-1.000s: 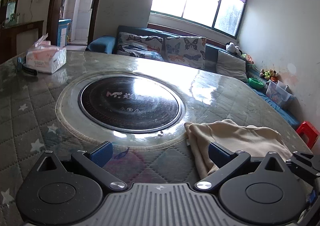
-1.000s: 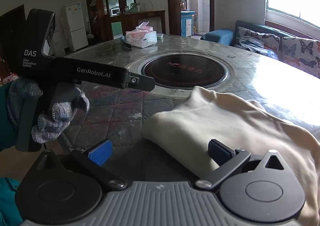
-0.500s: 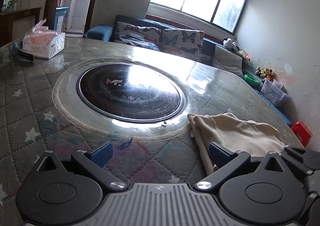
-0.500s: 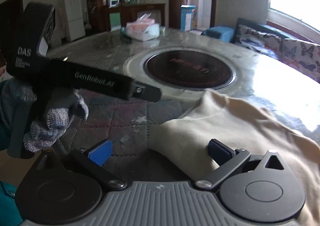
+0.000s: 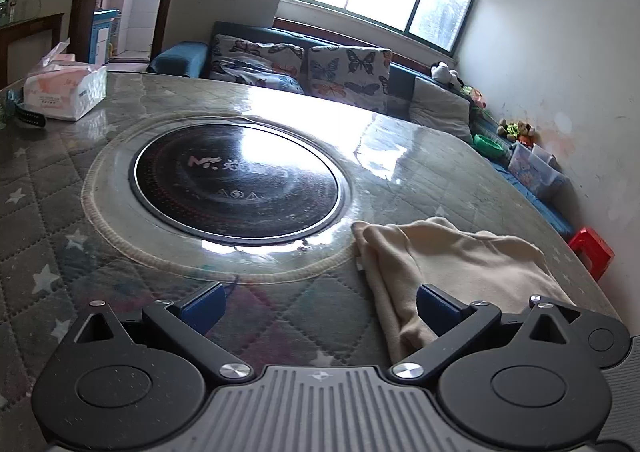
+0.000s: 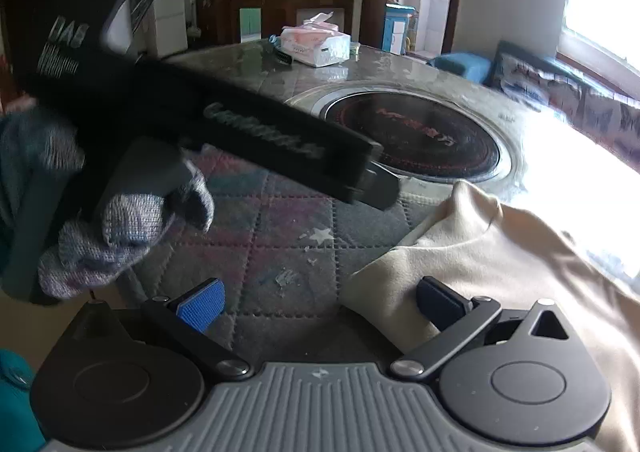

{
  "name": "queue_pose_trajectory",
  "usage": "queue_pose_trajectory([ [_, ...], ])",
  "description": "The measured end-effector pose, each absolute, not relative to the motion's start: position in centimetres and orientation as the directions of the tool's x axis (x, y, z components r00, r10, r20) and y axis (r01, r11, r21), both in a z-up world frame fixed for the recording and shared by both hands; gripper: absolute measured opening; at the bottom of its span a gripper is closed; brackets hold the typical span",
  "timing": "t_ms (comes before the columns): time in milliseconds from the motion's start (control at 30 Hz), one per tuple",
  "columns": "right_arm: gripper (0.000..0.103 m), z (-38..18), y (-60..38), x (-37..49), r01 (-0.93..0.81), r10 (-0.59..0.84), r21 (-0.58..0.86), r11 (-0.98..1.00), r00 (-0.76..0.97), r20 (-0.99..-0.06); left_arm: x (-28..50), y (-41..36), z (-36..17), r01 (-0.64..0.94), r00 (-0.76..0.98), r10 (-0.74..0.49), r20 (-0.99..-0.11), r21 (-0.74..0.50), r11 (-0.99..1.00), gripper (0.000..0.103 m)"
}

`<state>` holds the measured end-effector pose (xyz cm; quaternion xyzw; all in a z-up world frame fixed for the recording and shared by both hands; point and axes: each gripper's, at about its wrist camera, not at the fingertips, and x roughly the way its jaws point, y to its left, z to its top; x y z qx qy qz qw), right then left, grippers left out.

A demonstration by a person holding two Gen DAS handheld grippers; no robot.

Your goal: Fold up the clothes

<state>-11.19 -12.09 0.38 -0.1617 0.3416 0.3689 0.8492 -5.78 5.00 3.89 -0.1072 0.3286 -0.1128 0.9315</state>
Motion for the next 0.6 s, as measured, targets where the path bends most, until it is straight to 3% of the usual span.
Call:
queue_pose_trajectory([
  [333,0.103,2.6,-17.6,-11.9,-0.636,0.489,0.009,0.772,0.585,-0.647,-5.9,2.1,4.8,0.172,0.766,-0.272,-0.582,-0.221,0.96,0.103],
  [600,0.103,1.7,-23.7,-10.5,-0.533,0.46,0.089,0.842,0.62,-0.636,-4.9,-1.2,3.8,0.168,0.744,-0.234,-0.626,-0.164,0.972,0.103],
])
